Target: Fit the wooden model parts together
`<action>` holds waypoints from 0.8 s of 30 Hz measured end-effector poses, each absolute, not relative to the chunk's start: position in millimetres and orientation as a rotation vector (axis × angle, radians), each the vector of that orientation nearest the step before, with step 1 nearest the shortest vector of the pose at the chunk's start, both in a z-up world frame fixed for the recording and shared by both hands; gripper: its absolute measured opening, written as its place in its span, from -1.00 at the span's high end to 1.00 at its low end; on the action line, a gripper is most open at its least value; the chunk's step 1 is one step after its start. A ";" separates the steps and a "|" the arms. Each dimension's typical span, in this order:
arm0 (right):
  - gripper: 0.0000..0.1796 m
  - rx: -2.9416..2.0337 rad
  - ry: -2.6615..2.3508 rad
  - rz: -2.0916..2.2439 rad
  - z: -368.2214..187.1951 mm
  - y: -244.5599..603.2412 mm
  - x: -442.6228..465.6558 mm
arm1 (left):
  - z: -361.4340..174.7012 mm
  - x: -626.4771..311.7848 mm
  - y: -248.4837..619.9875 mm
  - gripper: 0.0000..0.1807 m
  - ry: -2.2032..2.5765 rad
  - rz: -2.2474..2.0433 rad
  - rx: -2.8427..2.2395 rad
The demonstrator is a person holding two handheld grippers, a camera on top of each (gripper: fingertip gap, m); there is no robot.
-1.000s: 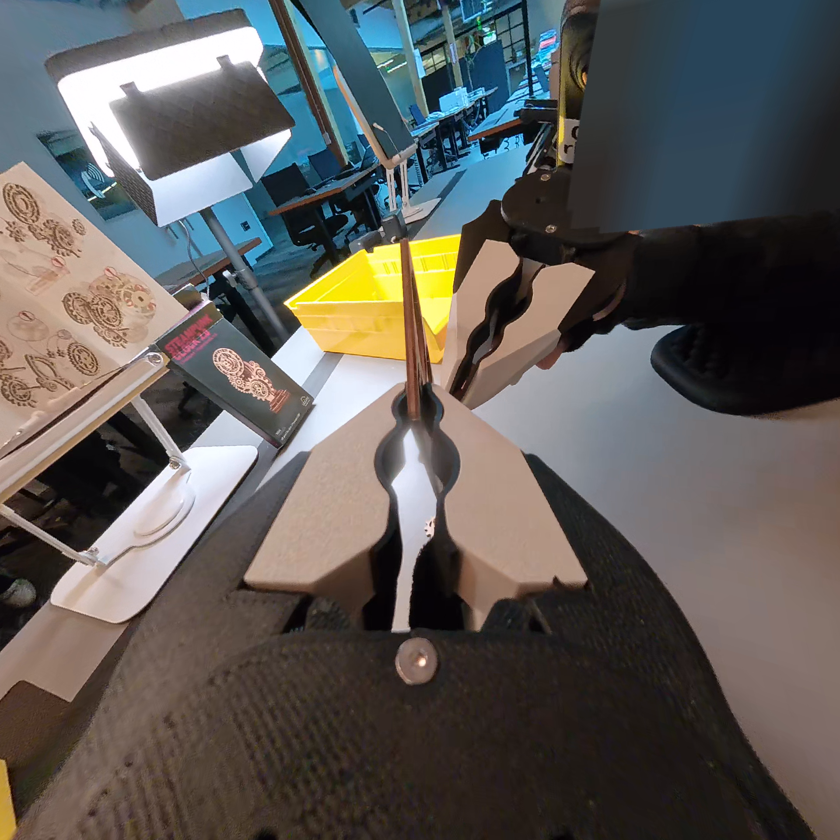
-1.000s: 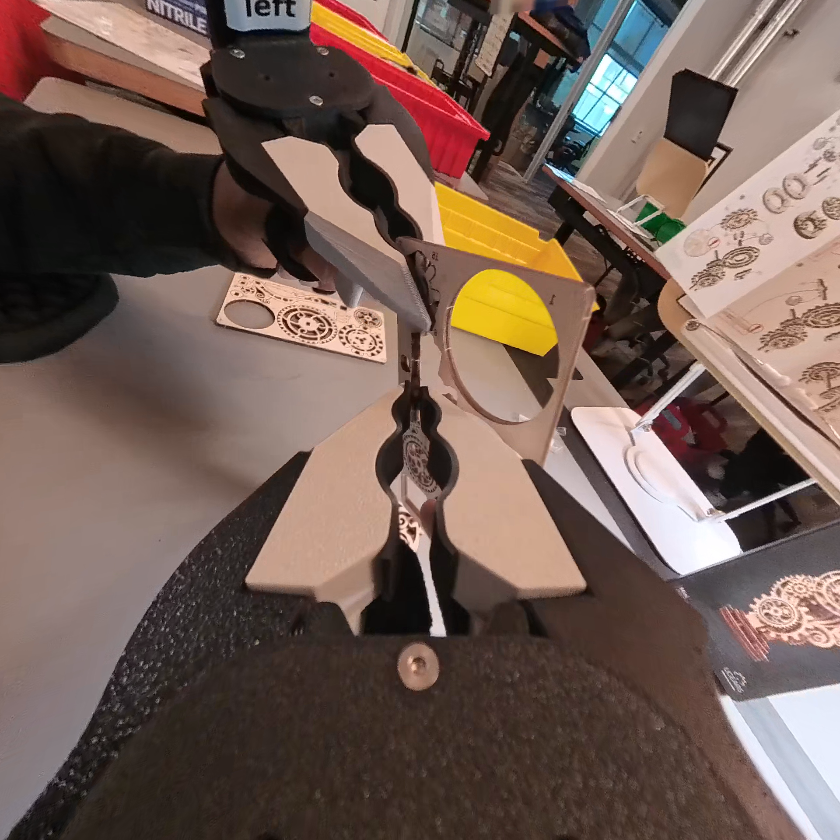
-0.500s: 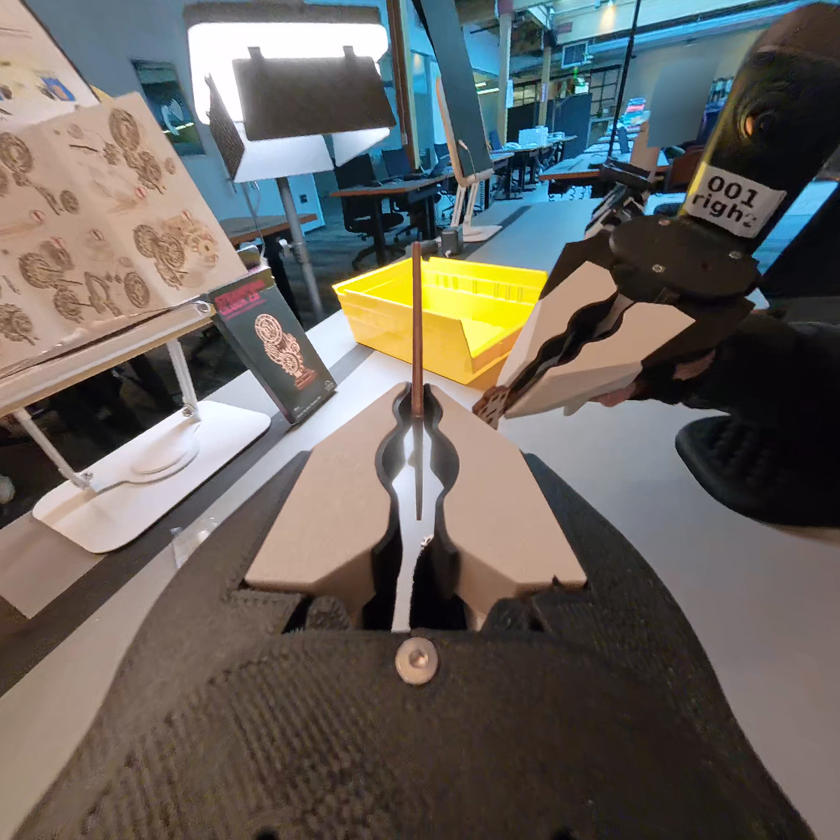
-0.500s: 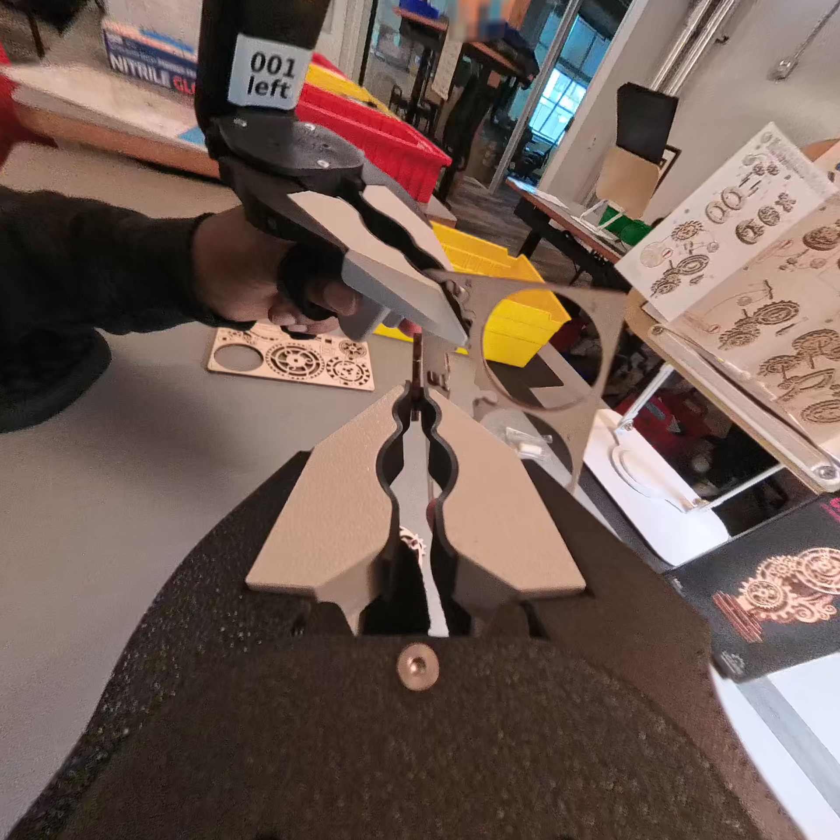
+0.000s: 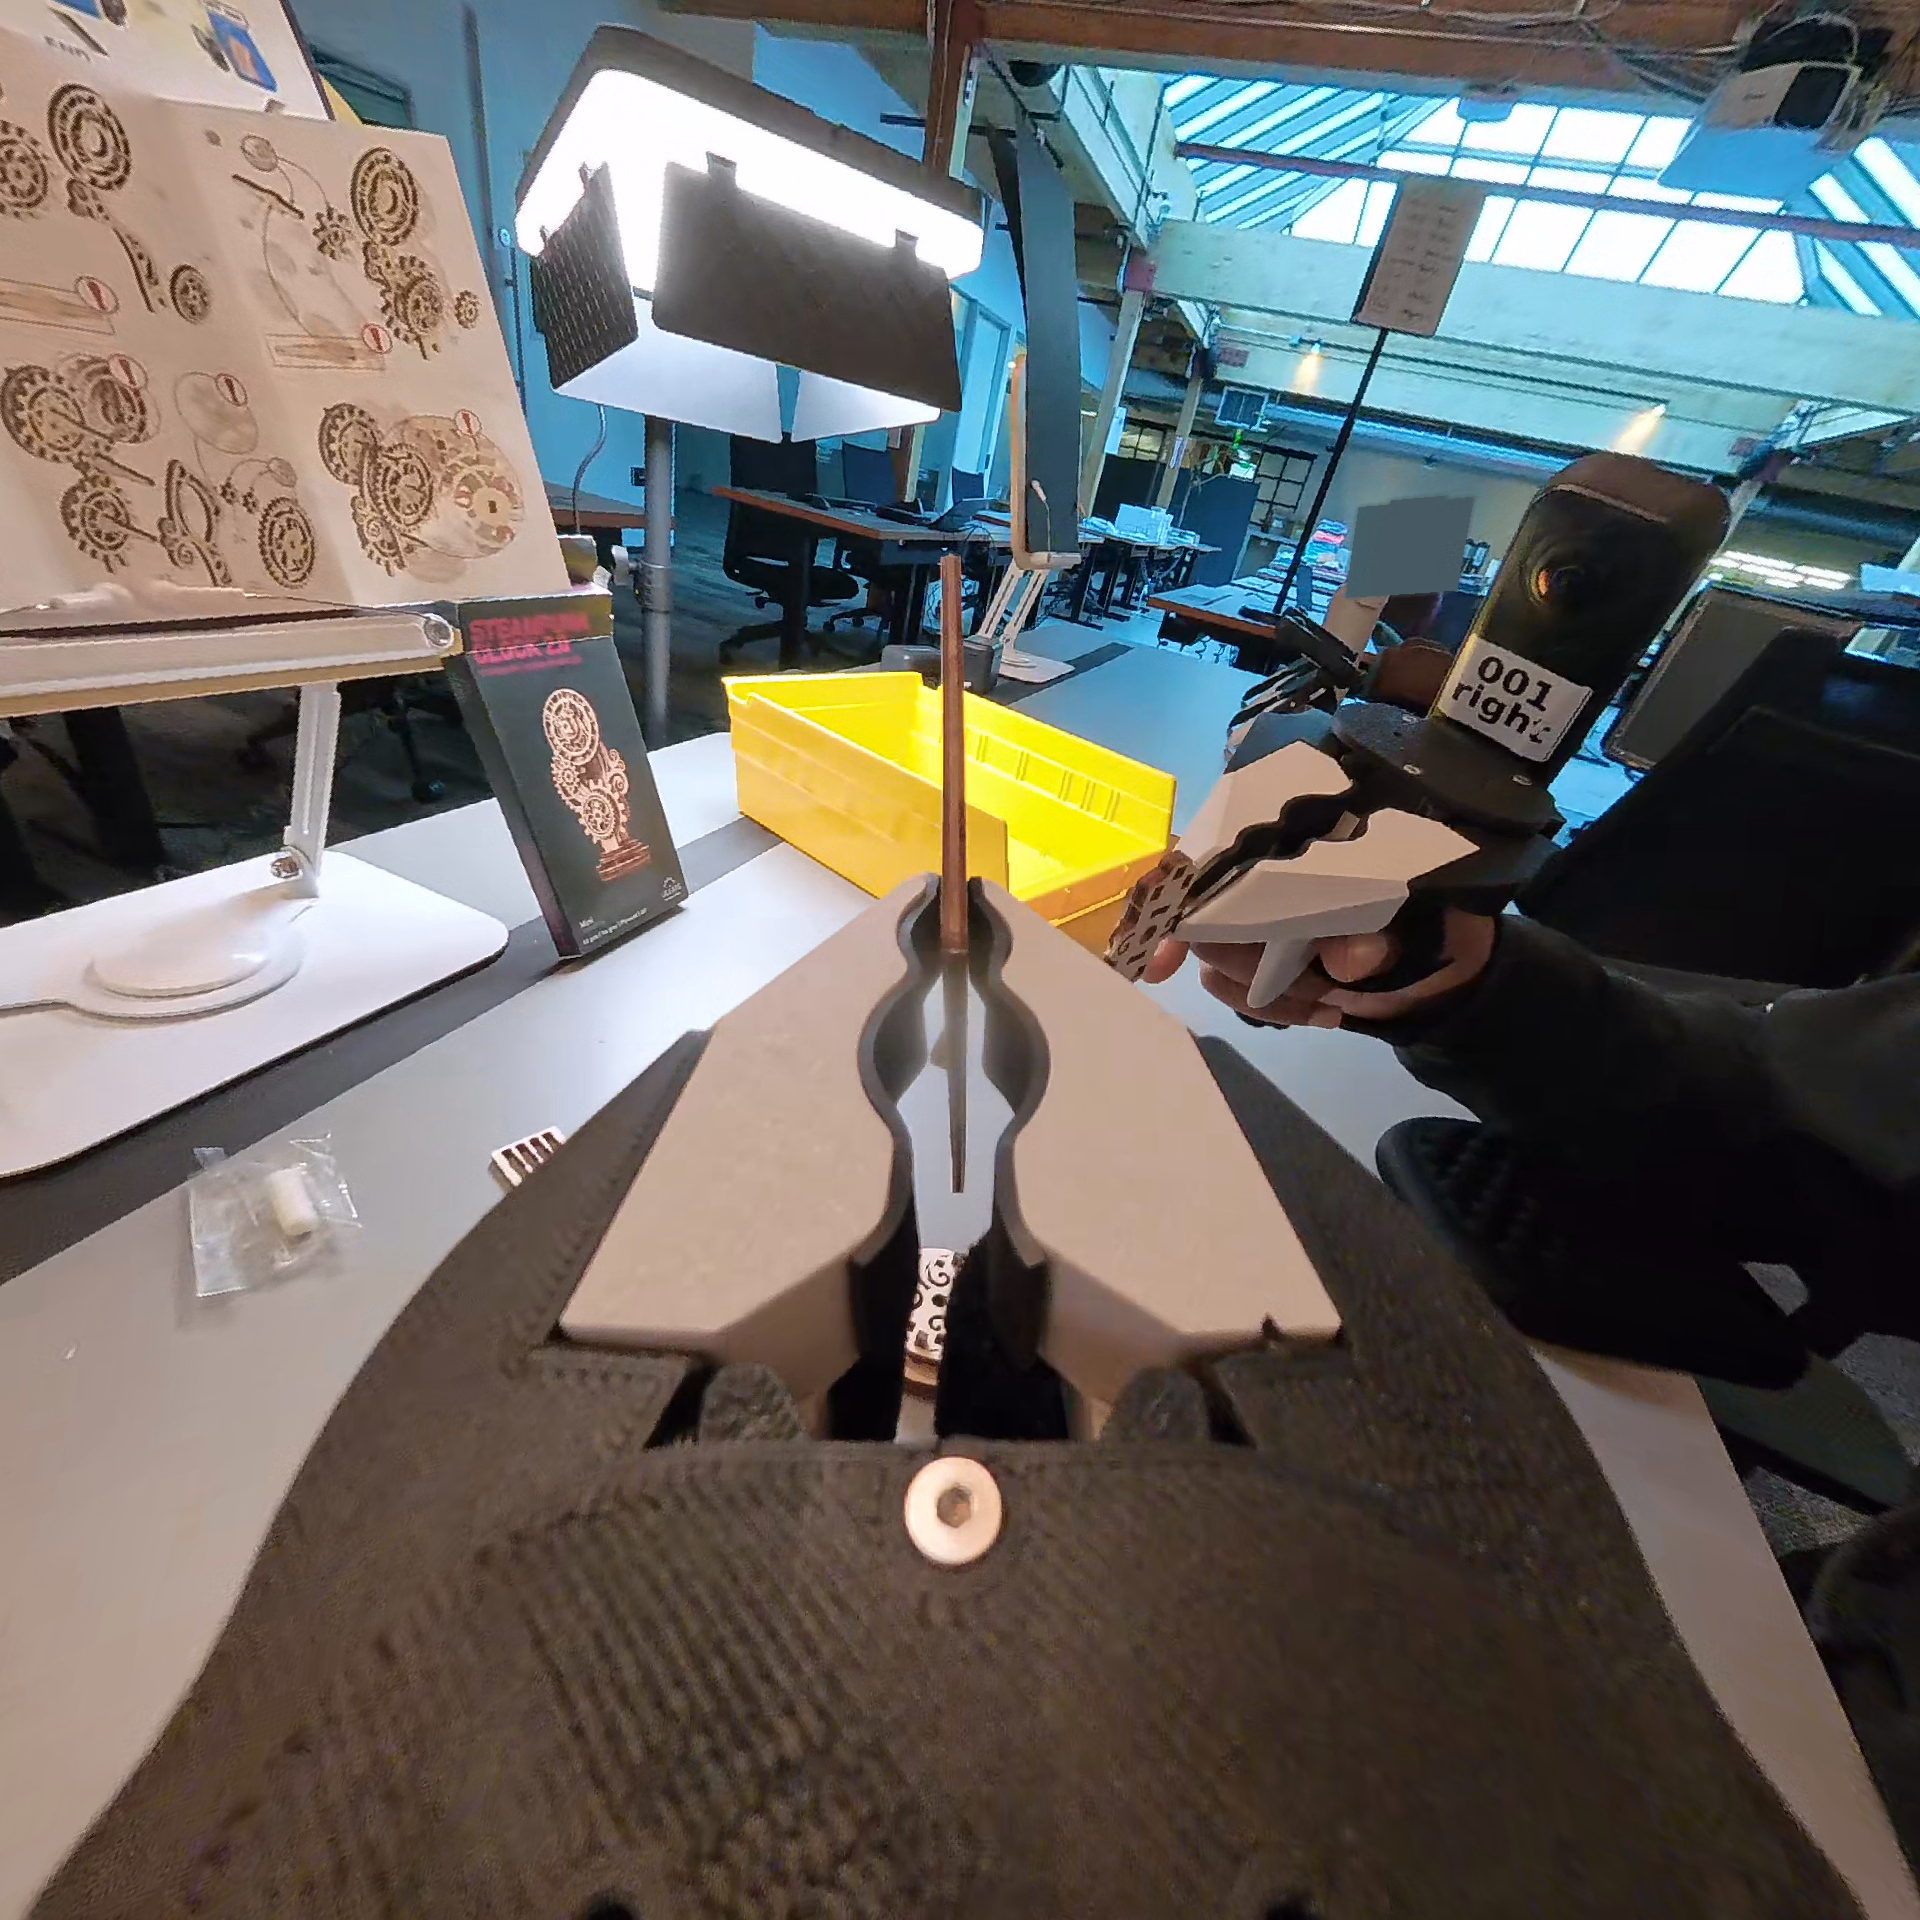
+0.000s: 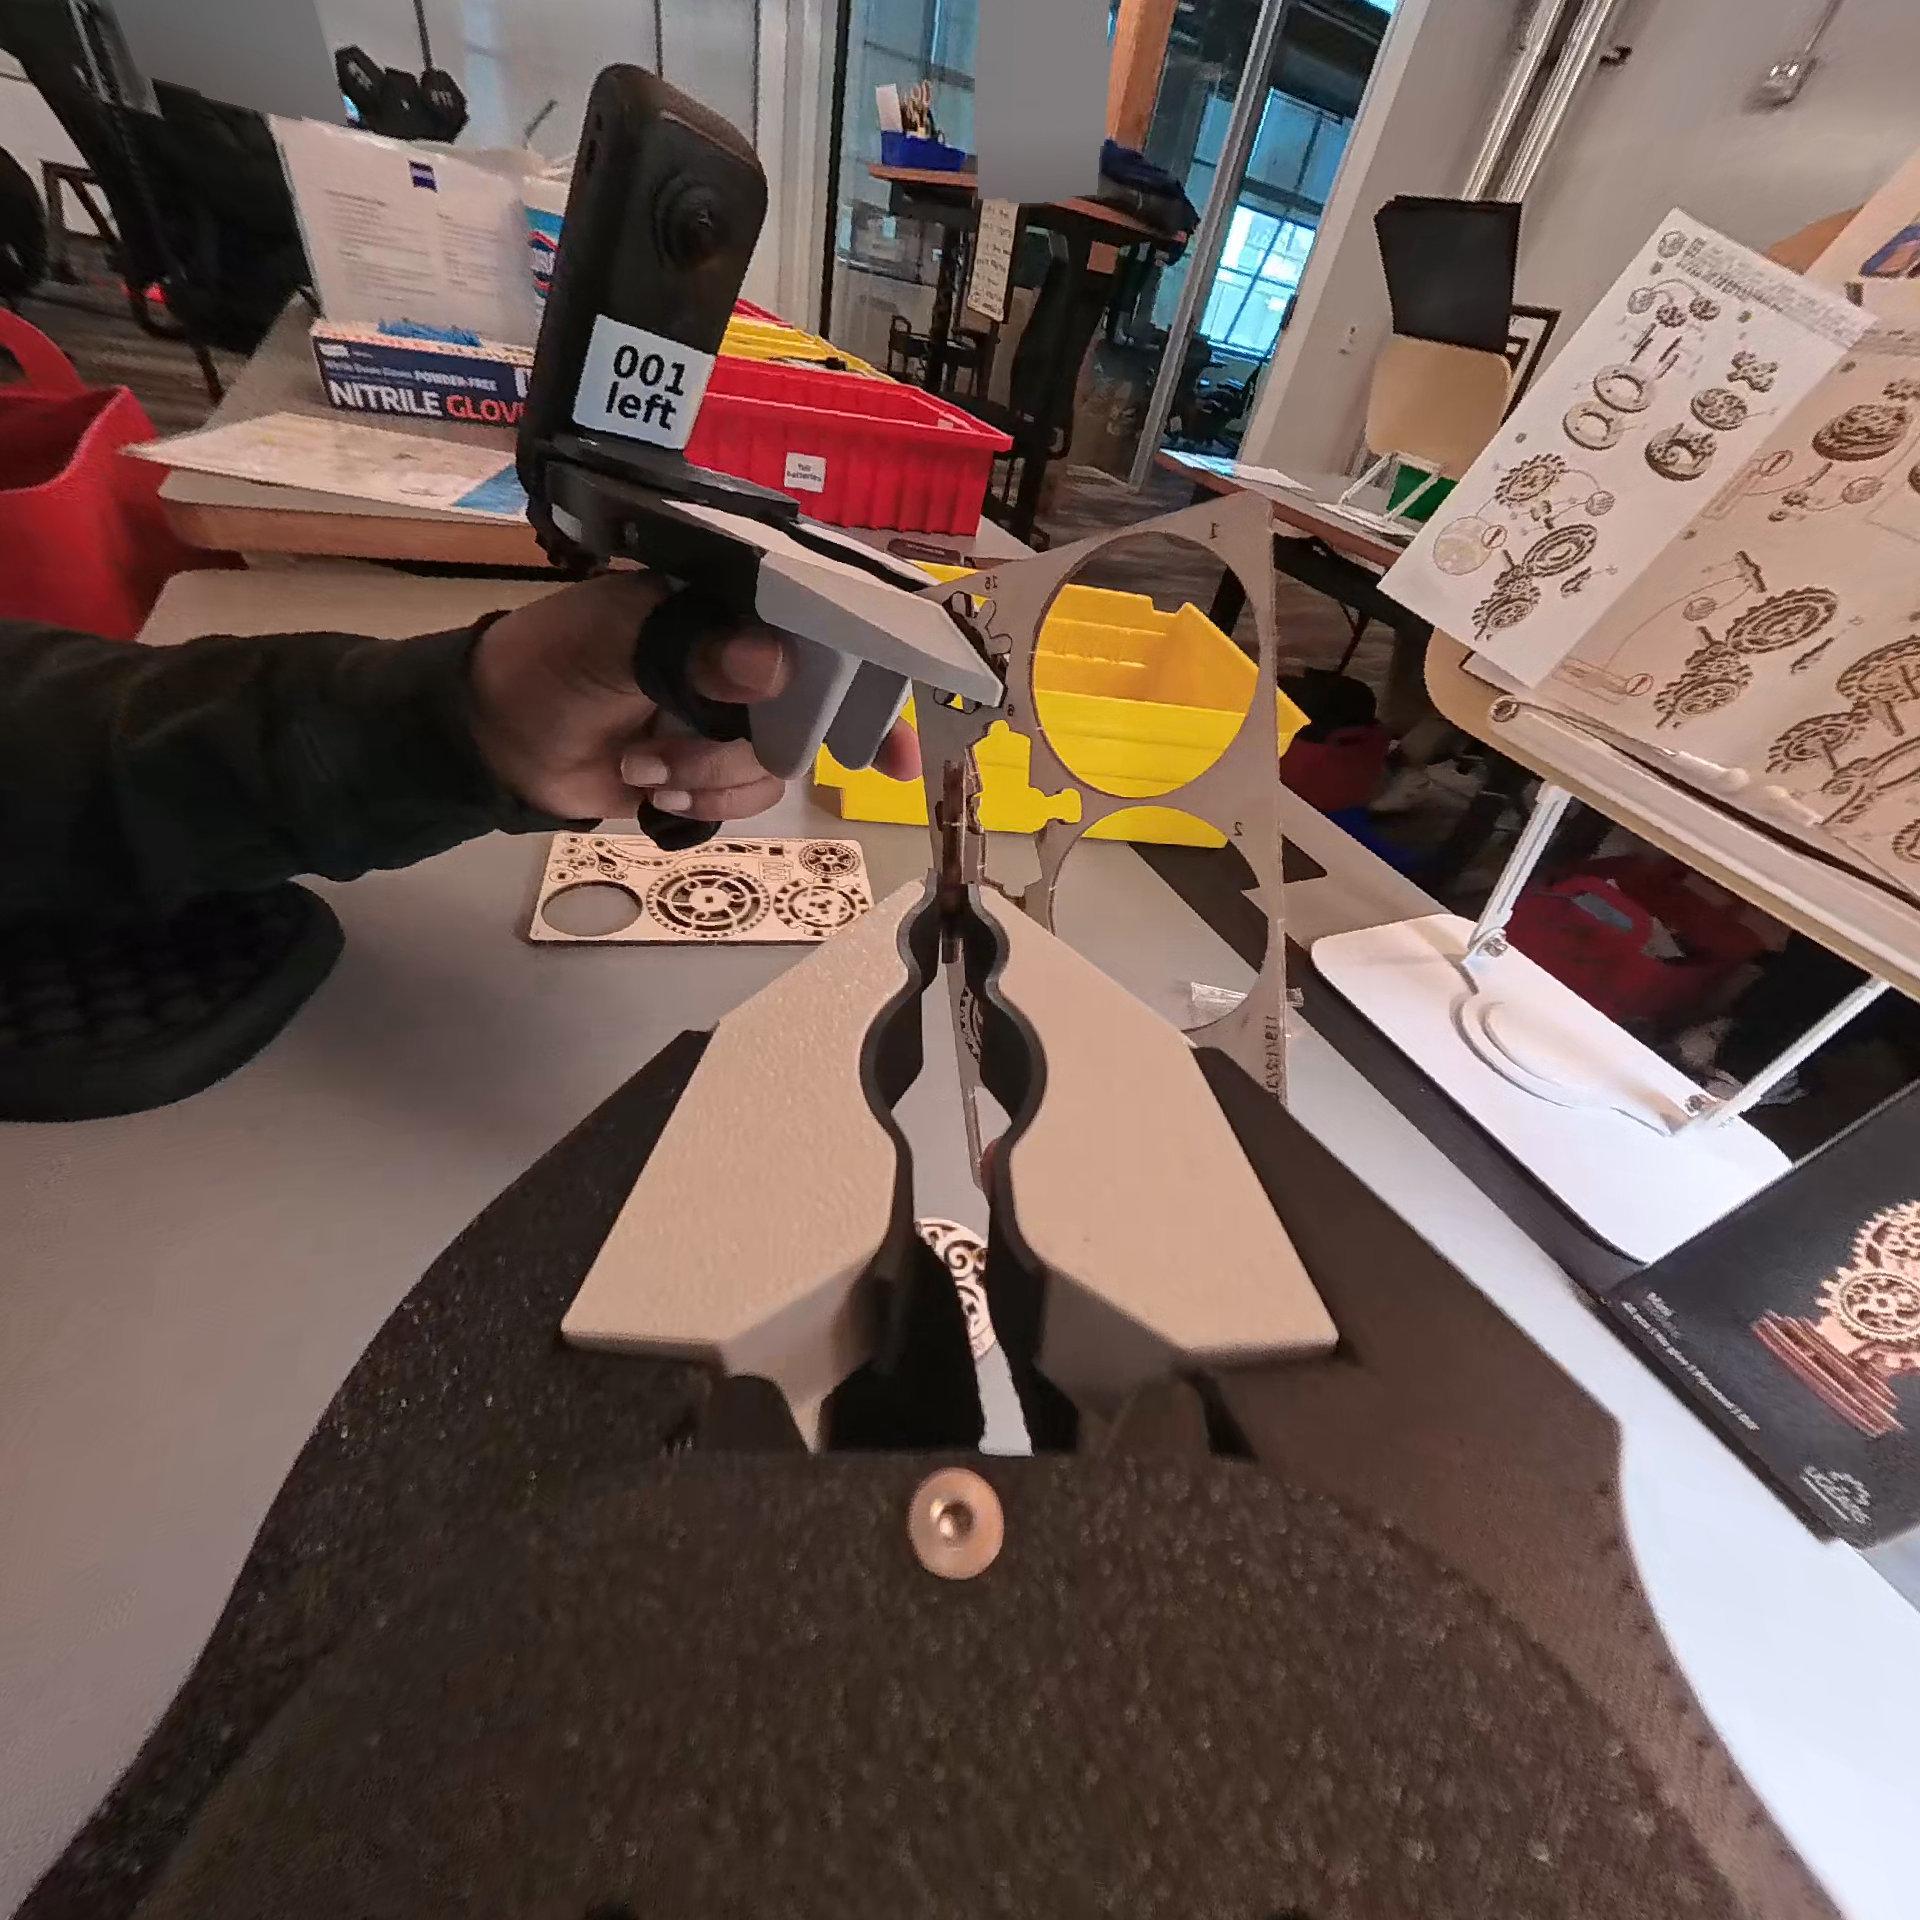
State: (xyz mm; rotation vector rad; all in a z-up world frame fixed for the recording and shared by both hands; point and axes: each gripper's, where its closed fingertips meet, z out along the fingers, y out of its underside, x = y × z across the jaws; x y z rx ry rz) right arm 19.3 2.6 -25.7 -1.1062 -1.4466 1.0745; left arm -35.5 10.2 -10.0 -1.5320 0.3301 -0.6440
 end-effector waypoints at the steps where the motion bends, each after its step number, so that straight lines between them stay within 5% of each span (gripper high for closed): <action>1: 0.99 -1.109 -1.445 1.077 -26.2 3.1 19.3 | -10.2 -35.4 10.3 0.98 0.329 -0.647 -1.532; 24: 0.99 -1.101 -1.136 2.068 10.3 -0.7 43.4 | -7.4 -55.2 11.9 0.99 0.159 -0.884 -1.455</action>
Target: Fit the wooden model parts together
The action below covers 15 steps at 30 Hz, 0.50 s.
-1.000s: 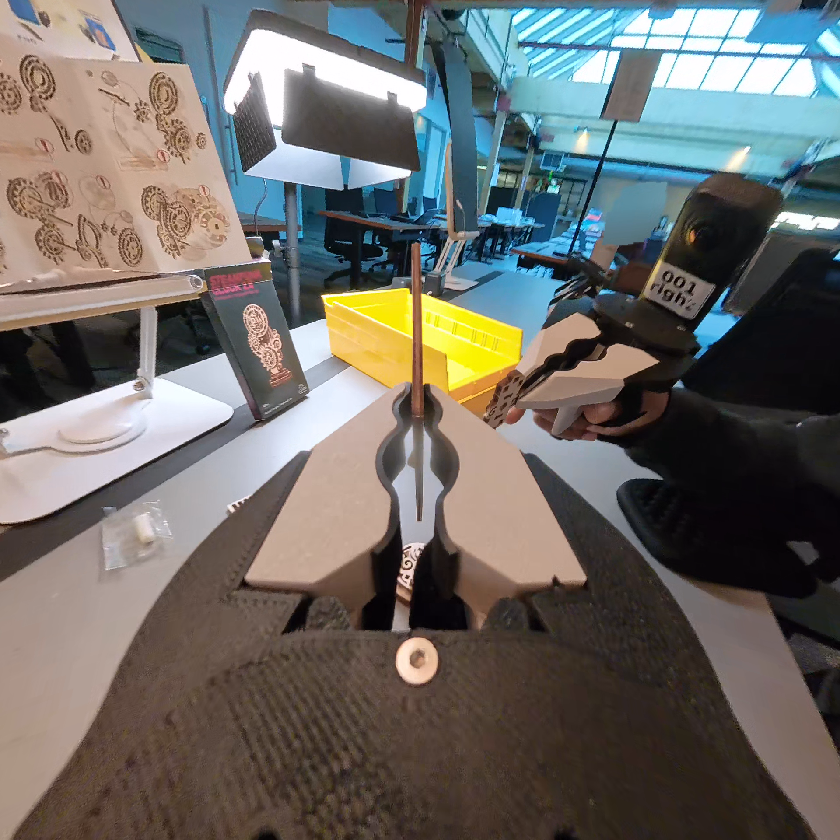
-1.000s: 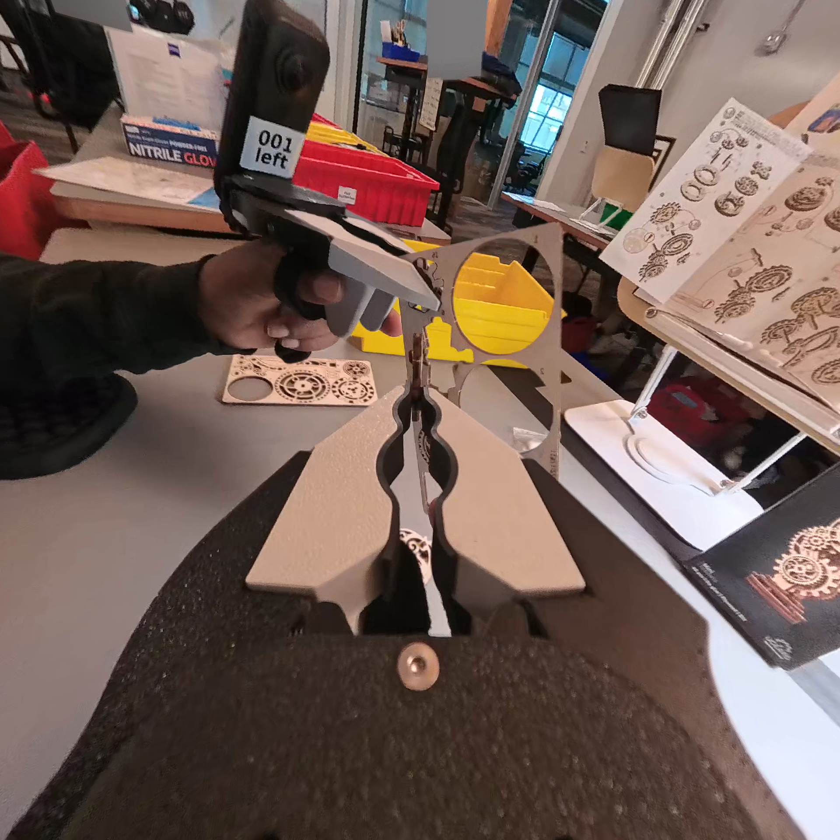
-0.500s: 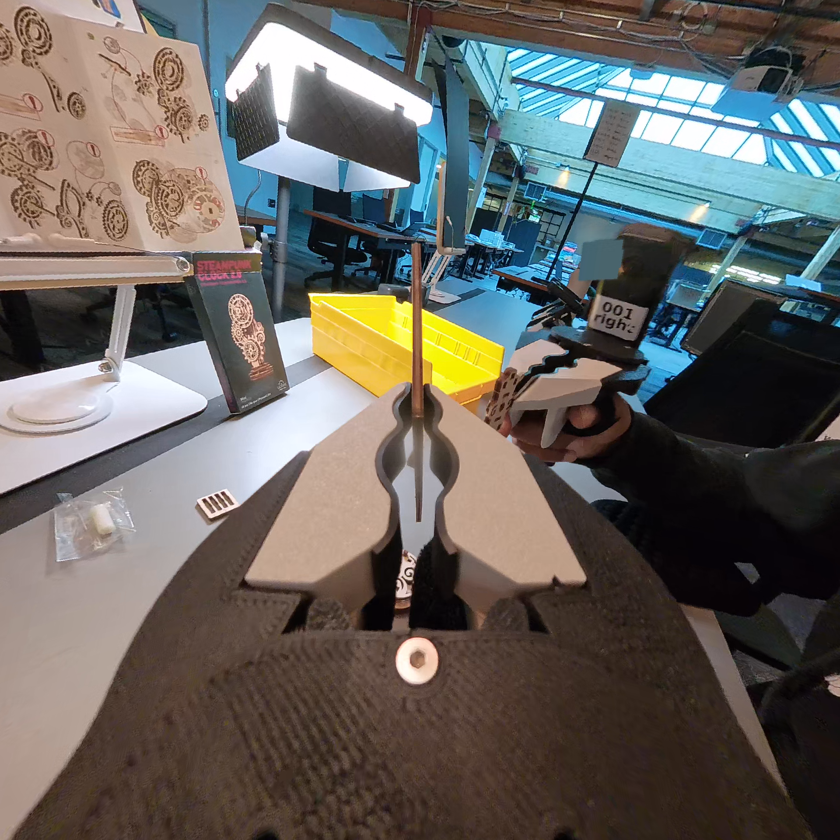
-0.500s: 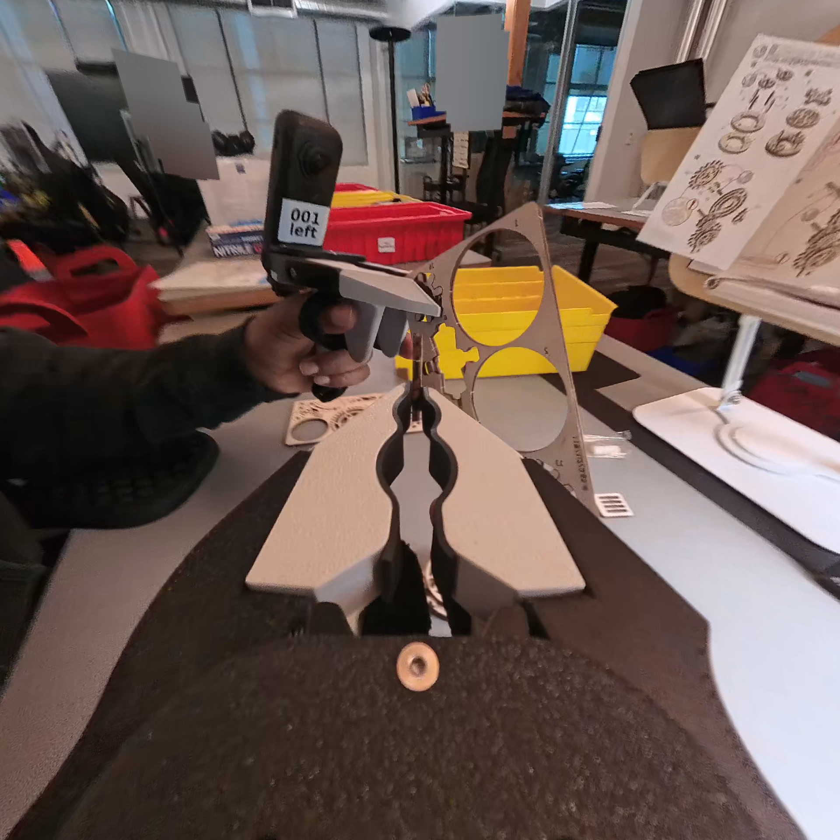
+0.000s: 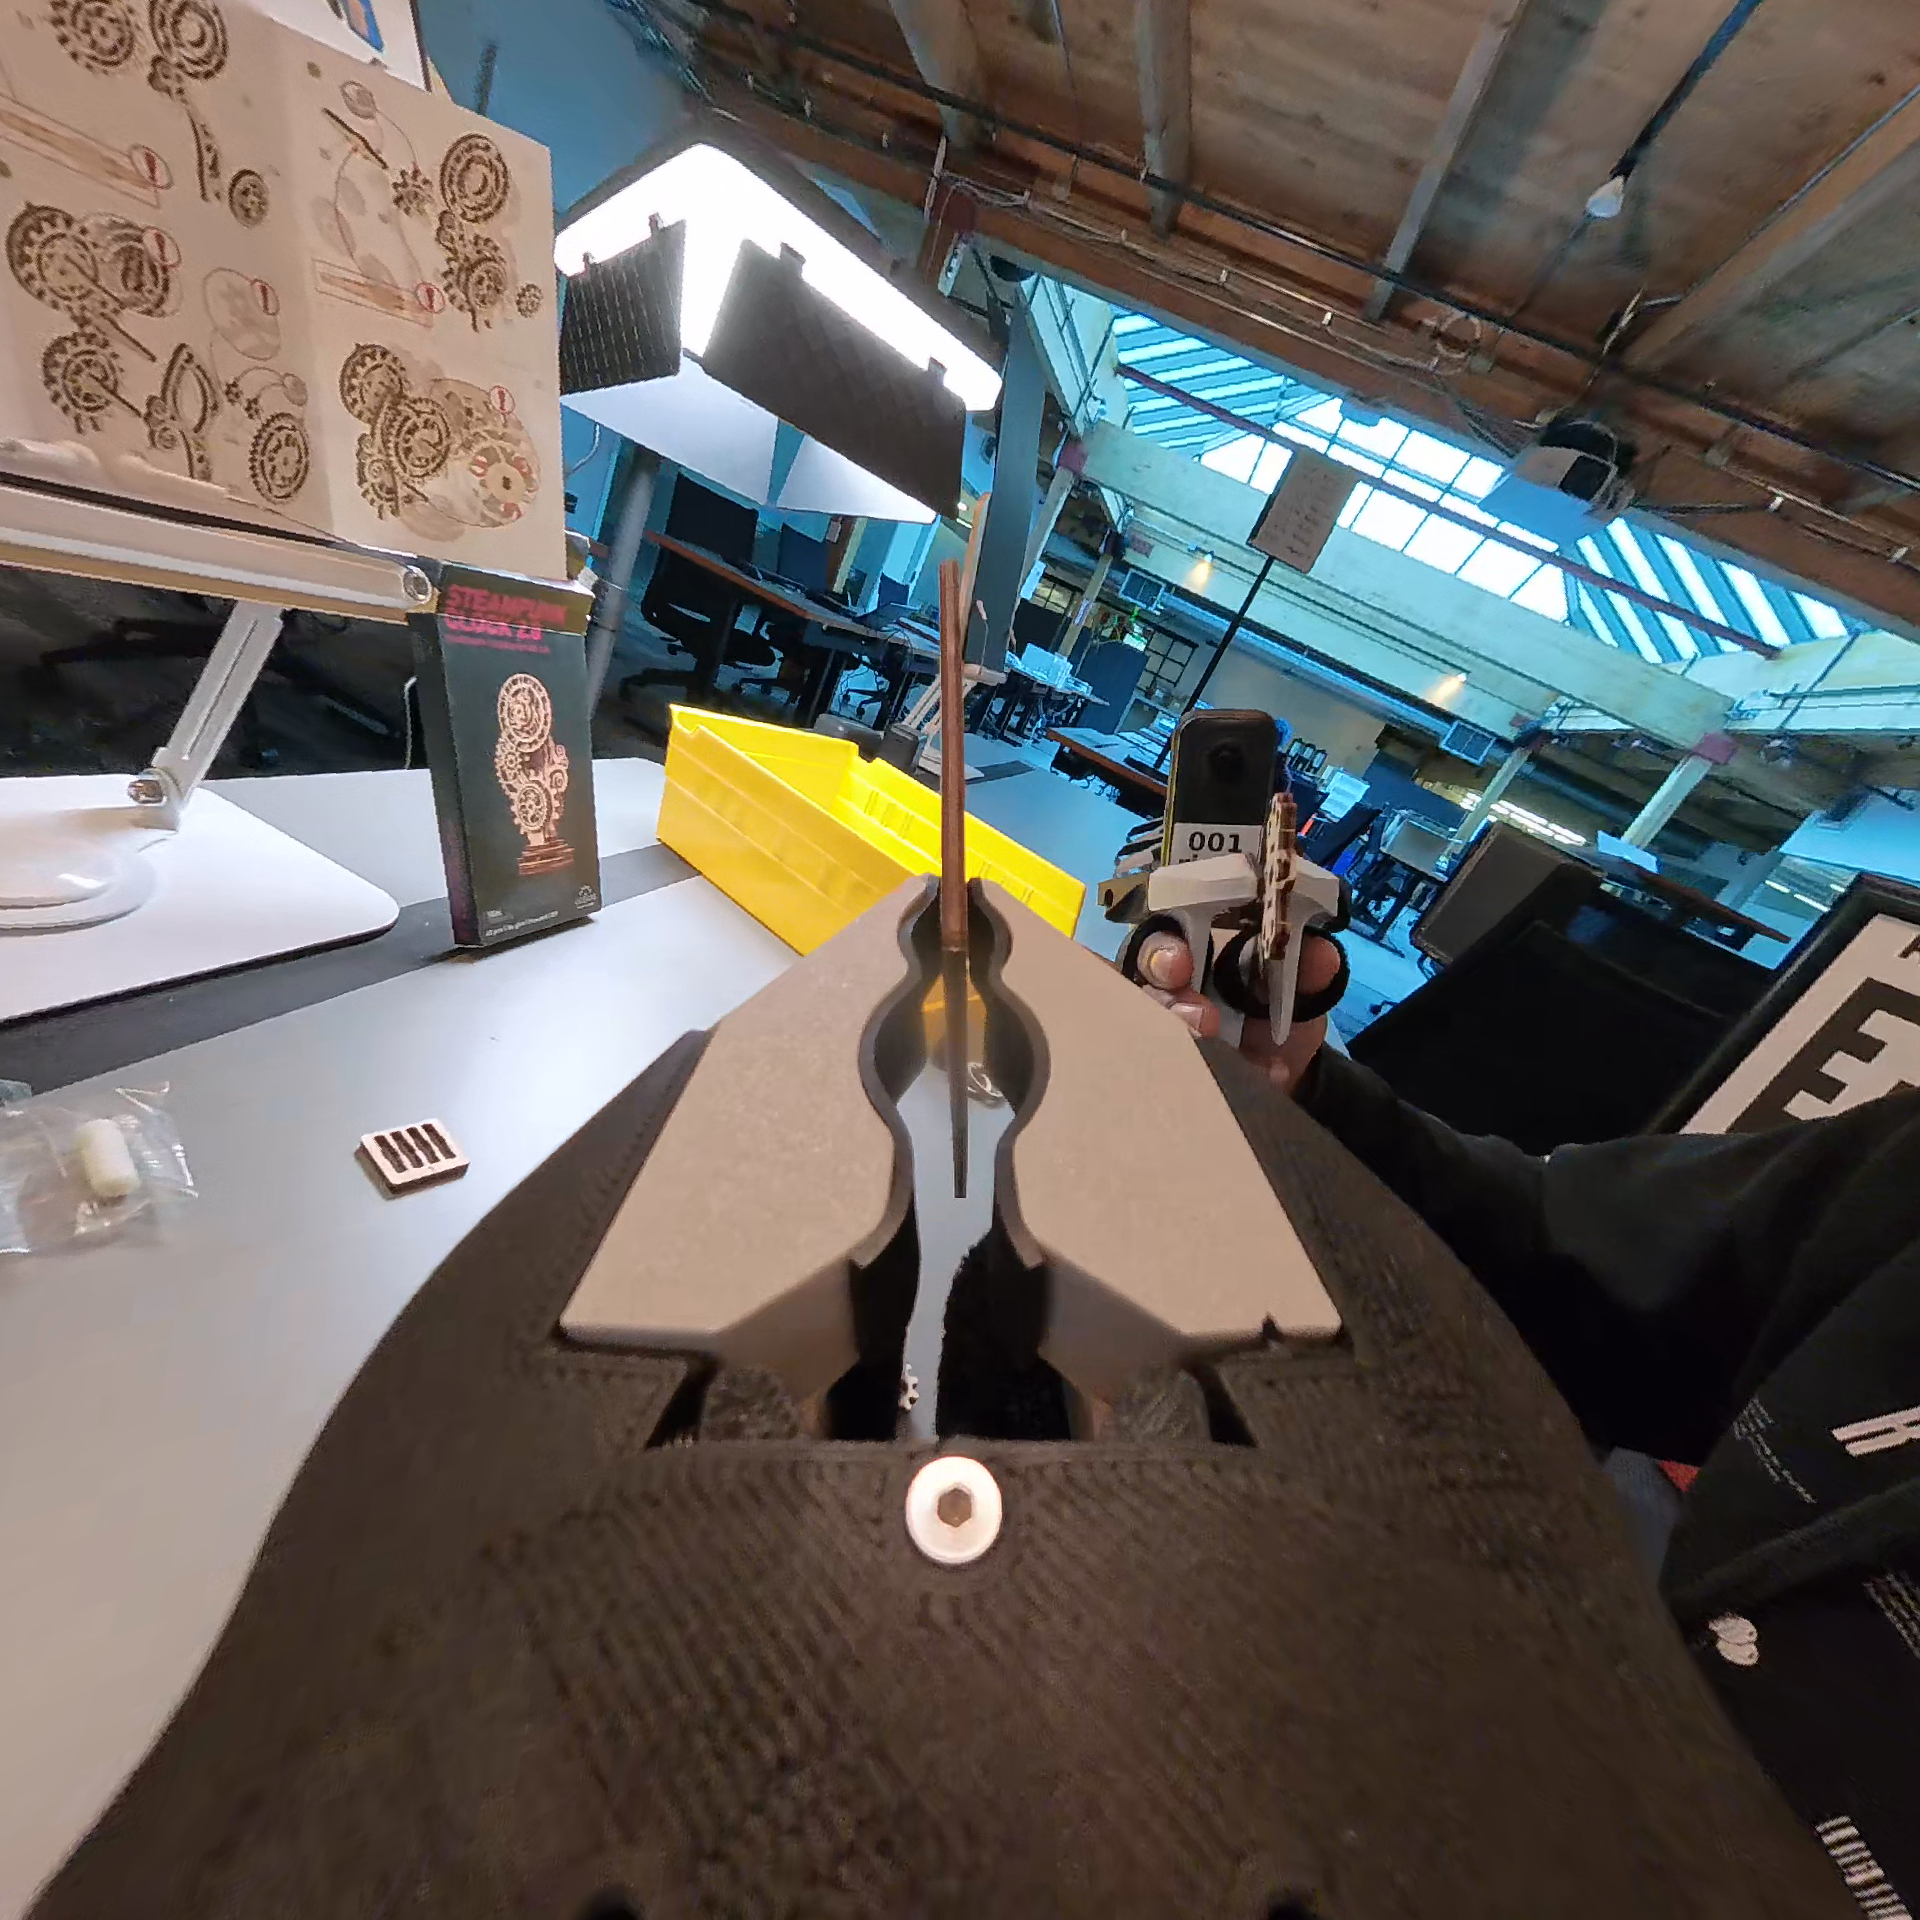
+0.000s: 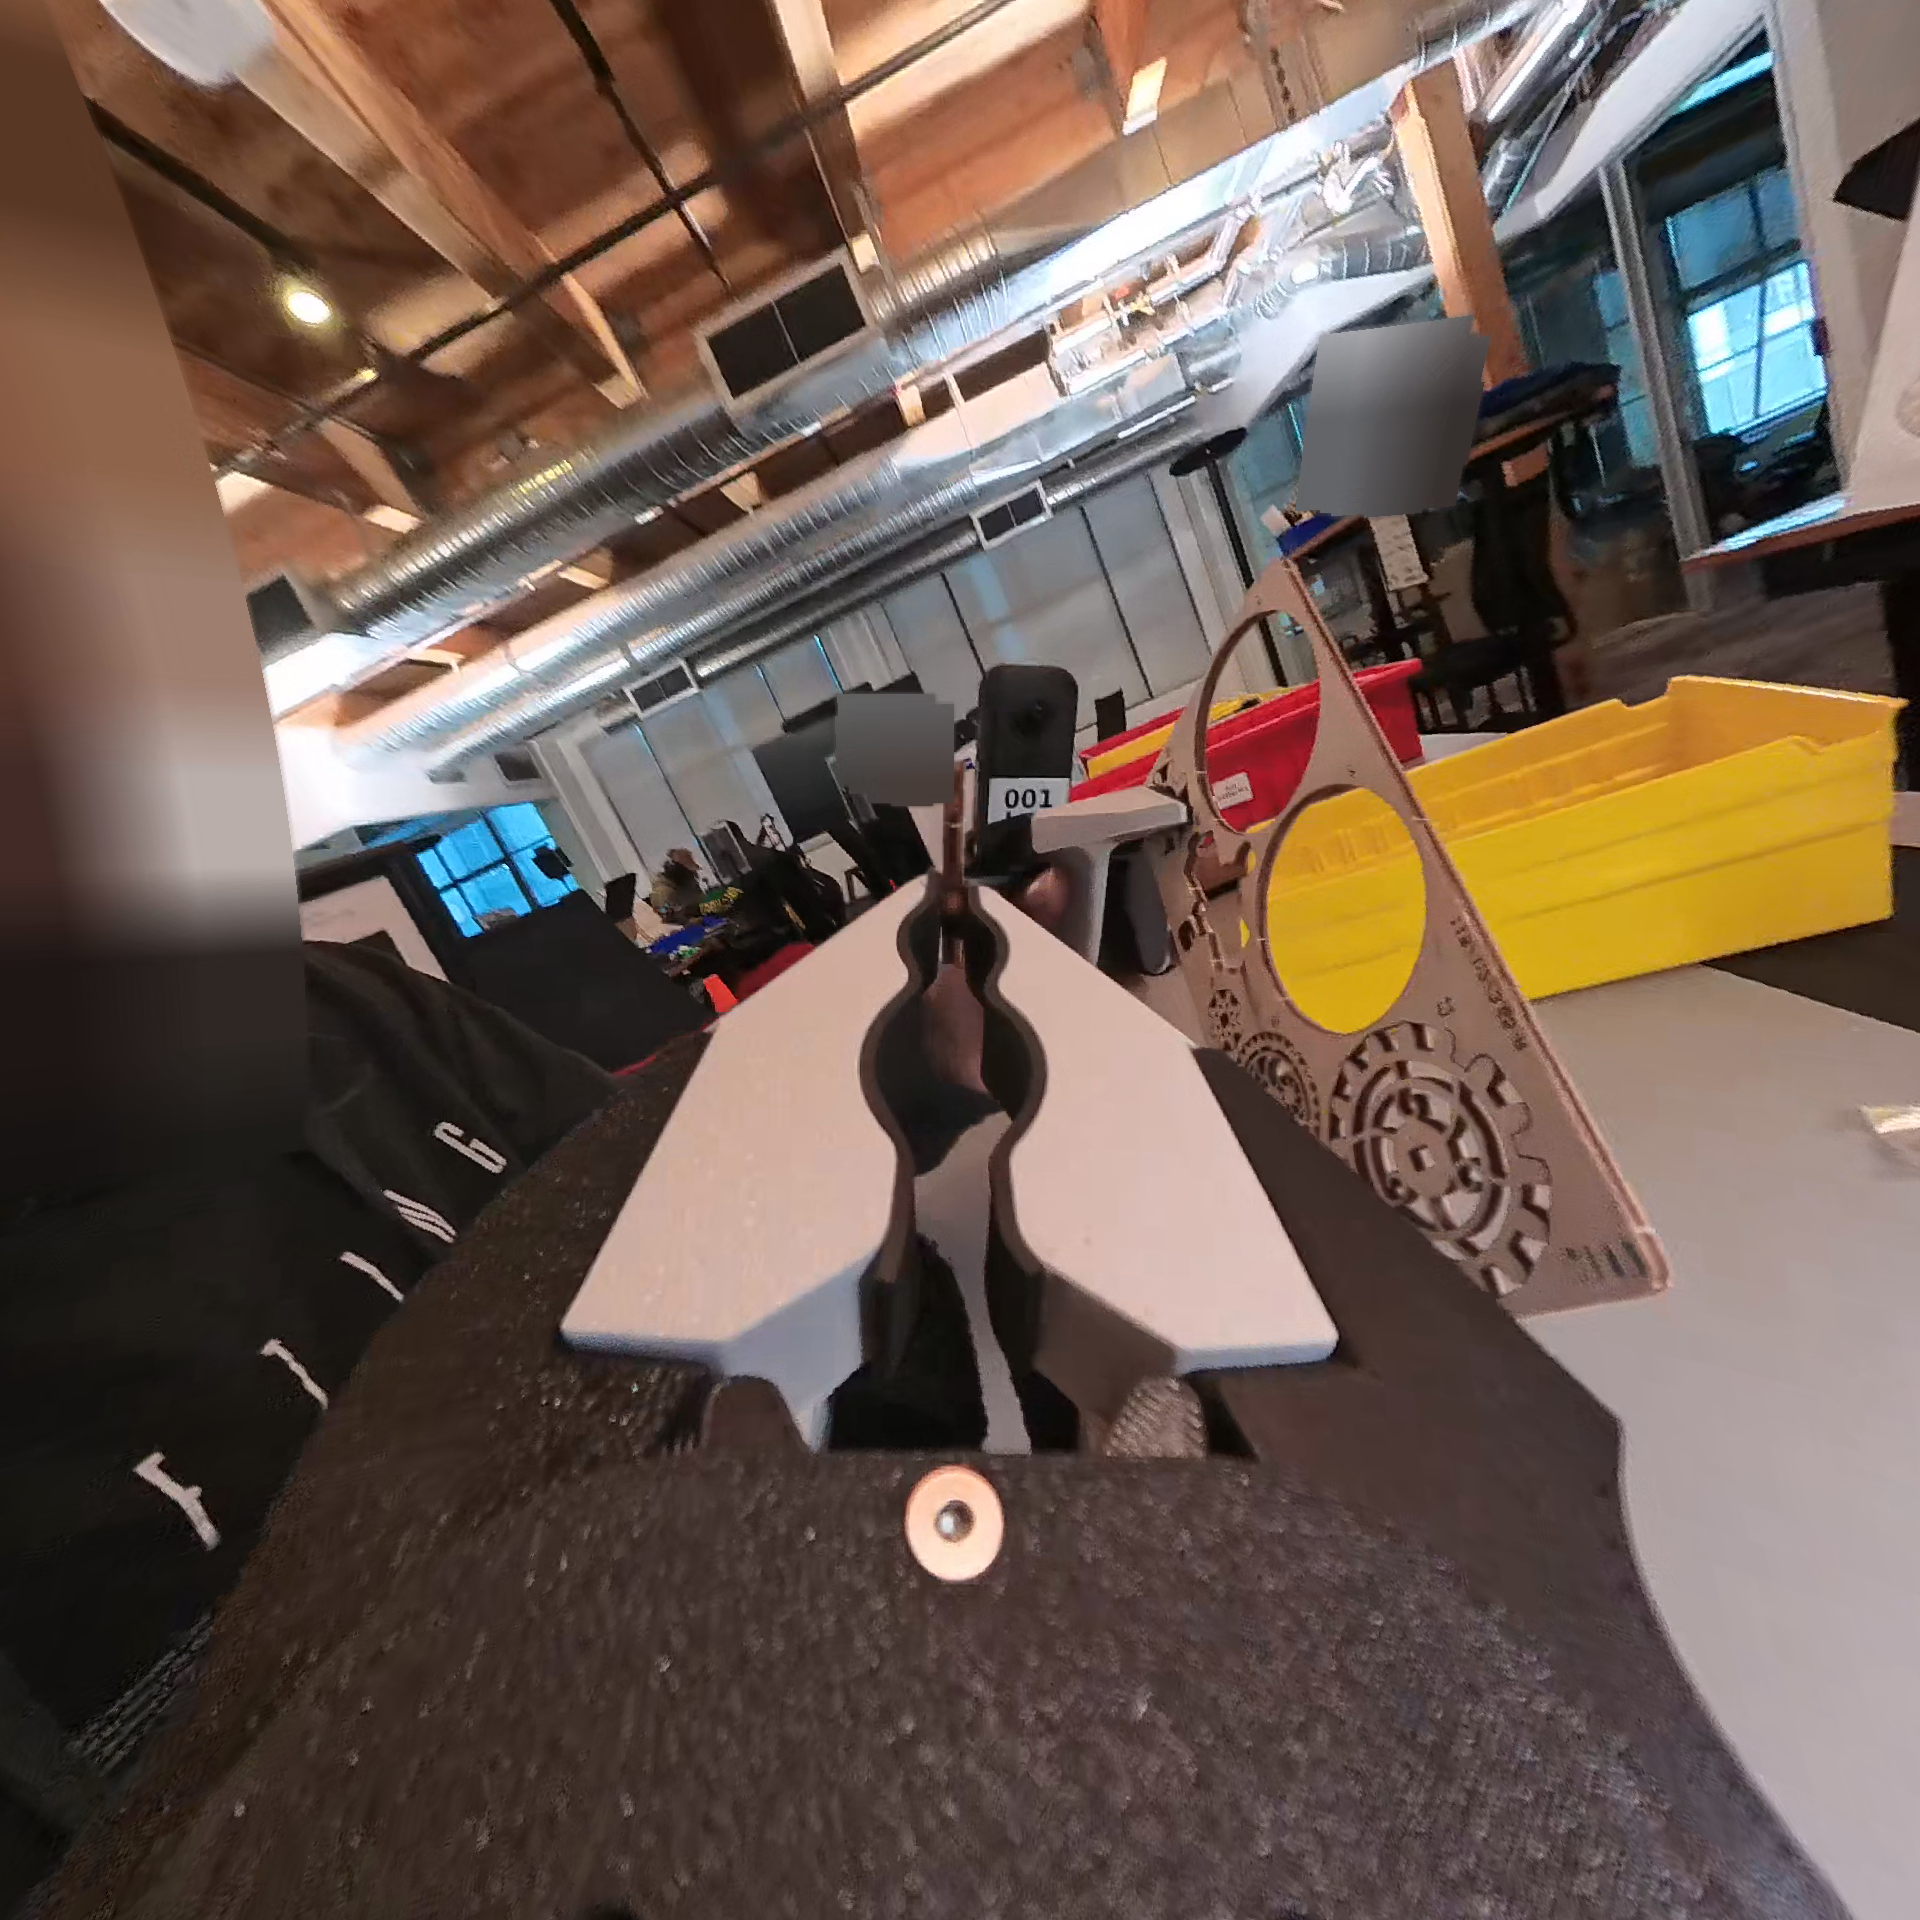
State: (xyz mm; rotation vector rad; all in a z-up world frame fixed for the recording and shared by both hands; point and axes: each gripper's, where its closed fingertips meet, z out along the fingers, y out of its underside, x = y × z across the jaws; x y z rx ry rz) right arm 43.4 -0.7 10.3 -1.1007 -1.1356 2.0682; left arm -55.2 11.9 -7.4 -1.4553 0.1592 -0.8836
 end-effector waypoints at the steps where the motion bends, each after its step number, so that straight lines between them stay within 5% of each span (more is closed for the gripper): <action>1: 0.99 -1.092 -1.131 2.078 11.1 -0.1 44.5 | -6.9 -57.0 11.8 0.98 0.156 -0.880 -1.451; 15: 0.99 -1.152 -1.046 2.027 4.7 24.3 50.8 | -23.8 -112.6 15.6 0.99 -0.114 -1.025 -1.336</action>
